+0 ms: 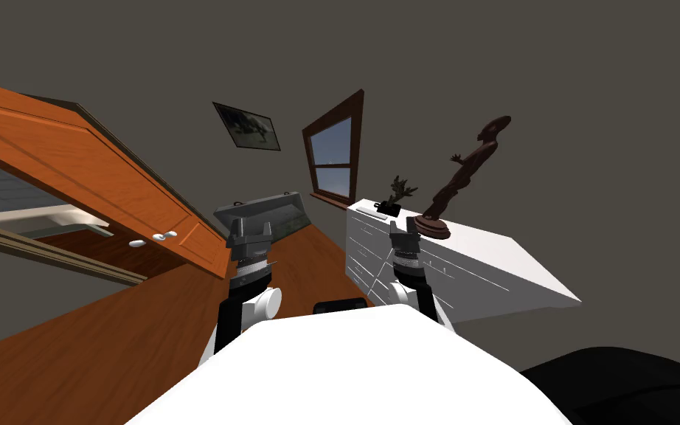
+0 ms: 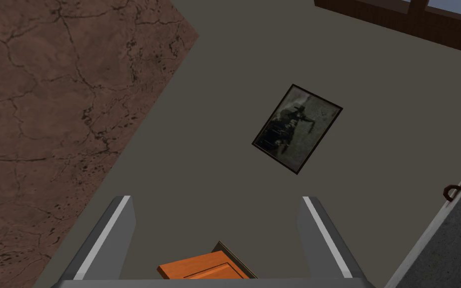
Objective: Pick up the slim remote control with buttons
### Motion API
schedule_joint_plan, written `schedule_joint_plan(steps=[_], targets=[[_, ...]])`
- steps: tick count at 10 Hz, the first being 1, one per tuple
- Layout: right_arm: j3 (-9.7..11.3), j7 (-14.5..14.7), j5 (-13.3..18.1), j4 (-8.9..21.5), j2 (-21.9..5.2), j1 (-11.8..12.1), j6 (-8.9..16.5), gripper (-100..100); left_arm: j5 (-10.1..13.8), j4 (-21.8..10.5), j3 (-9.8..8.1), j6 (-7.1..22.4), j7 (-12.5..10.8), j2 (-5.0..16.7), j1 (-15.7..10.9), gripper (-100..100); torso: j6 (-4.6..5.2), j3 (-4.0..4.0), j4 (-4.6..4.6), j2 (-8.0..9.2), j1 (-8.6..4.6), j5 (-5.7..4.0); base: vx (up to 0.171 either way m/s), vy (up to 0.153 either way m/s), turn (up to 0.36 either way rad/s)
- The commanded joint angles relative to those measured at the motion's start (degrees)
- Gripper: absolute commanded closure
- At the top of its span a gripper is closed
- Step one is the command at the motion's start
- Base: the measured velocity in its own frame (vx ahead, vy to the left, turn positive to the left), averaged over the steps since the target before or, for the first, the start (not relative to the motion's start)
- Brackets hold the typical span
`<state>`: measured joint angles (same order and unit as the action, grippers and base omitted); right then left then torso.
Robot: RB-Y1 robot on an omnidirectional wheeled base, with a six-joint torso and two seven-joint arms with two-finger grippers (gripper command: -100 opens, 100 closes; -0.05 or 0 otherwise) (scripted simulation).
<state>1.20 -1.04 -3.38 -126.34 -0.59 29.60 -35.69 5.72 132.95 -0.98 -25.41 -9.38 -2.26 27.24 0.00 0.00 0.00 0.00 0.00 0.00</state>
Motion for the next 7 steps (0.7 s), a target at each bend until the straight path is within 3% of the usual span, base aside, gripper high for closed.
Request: schedule_joint_plan(steps=[1, 7], targets=[[-0.37, 0.18, -0.04, 0.24, -1.80, -0.36, -0.22, -100, 0.00, 0.00, 0.00, 0.00, 0.00, 0.00, 0.00, 0, 0.00, 0.00, 0.00, 0.00, 0.00, 0.00, -0.011, 0.019, 0.001], [-3.01, 1.22, 0.11, 2.46, -10.91, -3.11, -2.03, -100, 0.00, 0.00, 0.01, 0.00, 0.00, -0.01, 0.00, 0, 0.00, 0.08, 0.03, 0.14, 0.26, 0.06, -0.034, 0.057, -0.007]])
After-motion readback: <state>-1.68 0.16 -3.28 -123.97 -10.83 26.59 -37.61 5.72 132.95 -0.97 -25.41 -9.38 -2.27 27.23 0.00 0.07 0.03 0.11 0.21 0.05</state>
